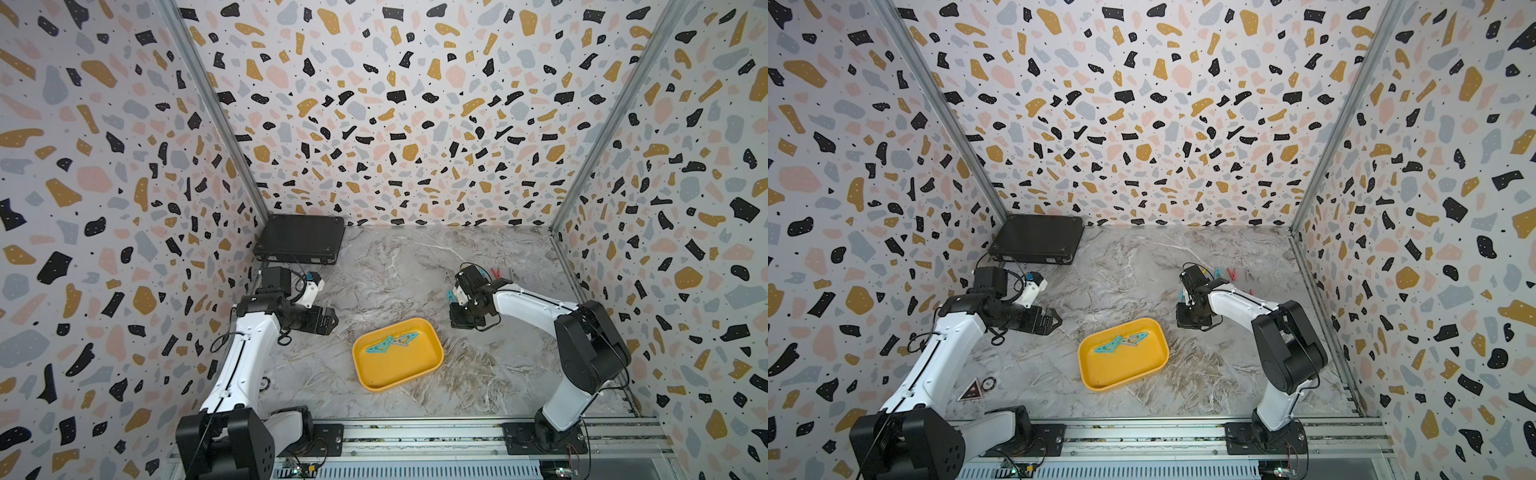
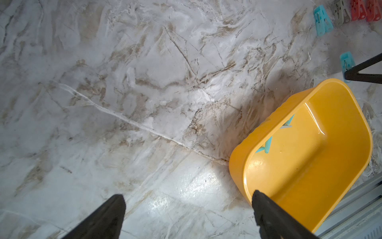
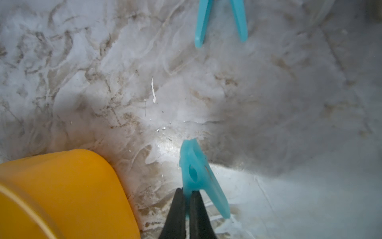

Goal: Take the clothespins out of the storage box
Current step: Place the clothespin at the center of the board.

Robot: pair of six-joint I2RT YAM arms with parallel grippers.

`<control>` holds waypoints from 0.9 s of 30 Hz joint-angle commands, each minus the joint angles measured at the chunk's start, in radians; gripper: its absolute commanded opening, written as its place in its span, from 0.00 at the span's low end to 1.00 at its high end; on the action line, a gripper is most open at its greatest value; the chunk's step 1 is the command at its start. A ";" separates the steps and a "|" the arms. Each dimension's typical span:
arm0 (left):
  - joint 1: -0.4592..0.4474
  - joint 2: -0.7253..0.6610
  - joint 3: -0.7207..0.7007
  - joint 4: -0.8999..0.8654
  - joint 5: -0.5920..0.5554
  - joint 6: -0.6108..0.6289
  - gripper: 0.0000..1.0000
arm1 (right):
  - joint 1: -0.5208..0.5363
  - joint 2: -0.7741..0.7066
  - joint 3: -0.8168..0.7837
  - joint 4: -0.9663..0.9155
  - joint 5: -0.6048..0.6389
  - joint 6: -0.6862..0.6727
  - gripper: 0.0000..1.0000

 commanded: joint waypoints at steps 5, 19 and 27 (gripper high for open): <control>0.005 -0.007 -0.013 0.006 0.023 0.019 1.00 | 0.001 0.033 -0.003 0.041 0.029 0.053 0.00; 0.005 -0.009 -0.015 0.010 0.018 0.020 1.00 | 0.008 0.067 -0.005 0.062 0.063 0.113 0.09; 0.005 -0.007 -0.016 0.010 0.018 0.020 1.00 | 0.032 0.034 0.005 0.044 0.066 0.117 0.19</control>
